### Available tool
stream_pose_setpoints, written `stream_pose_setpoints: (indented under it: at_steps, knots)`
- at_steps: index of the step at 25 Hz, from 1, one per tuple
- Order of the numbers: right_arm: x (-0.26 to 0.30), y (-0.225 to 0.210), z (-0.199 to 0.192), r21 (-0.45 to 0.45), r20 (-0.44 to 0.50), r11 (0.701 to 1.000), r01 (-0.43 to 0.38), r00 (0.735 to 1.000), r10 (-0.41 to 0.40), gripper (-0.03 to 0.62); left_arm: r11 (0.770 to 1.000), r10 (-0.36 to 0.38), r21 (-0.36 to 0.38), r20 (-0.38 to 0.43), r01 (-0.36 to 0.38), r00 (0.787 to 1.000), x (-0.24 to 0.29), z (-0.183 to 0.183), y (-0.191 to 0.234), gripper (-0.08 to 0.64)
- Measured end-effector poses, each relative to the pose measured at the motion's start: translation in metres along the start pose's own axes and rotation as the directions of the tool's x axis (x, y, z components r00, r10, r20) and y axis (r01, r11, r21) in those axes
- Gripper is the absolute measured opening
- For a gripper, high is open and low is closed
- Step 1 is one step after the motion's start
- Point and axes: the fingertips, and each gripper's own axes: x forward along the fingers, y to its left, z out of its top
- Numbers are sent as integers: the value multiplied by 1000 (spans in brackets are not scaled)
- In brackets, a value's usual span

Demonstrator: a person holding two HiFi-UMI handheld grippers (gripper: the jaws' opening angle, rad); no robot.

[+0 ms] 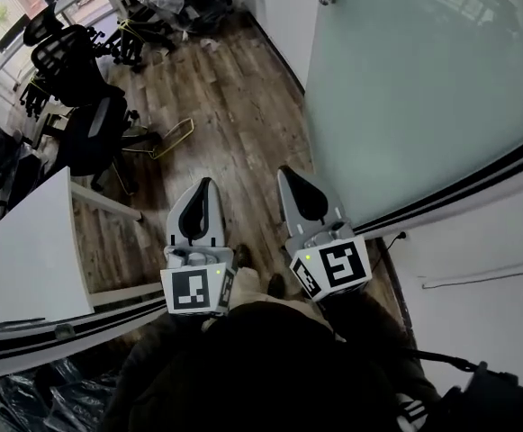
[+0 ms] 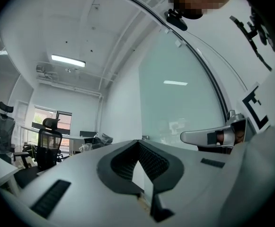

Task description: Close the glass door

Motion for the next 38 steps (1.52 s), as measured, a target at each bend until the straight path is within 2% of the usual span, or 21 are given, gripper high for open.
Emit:
stream_pose_setpoints:
  at_steps: [4,11,15,19,28,34,38]
  knots:
    - [65,-39,-15,-7,-12,1000,9,1000,-9,2,1000,-15,-6,6,15,1000,72,-19,22,-3]
    - [207,-129,-37,-2,-29,999,42,999,-42,2,999,-42,-31,25,43,999,235,-47,75,-3]
    - [300,-172,-35,8,-16,998,63,998,-63,2,996,-81,-27,11,81,997,329,-58,107,-3]
    - [367,-219,-36,-12,-14,995,96,995,-96,2,993,-116,-27,-5,116,993,412,-73,128,-3]
    - [444,-305,-35,-23,-16,979,203,979,-204,2,978,-202,-59,-53,199,978,539,-94,132,-3]
    - [488,-371,-47,0,-27,972,235,972,-235,2,956,-289,-45,-11,288,957,632,-104,110,-3]
    - [518,-415,-49,14,-37,971,238,971,-238,2,946,-322,-44,-3,321,947,697,-104,91,-3]
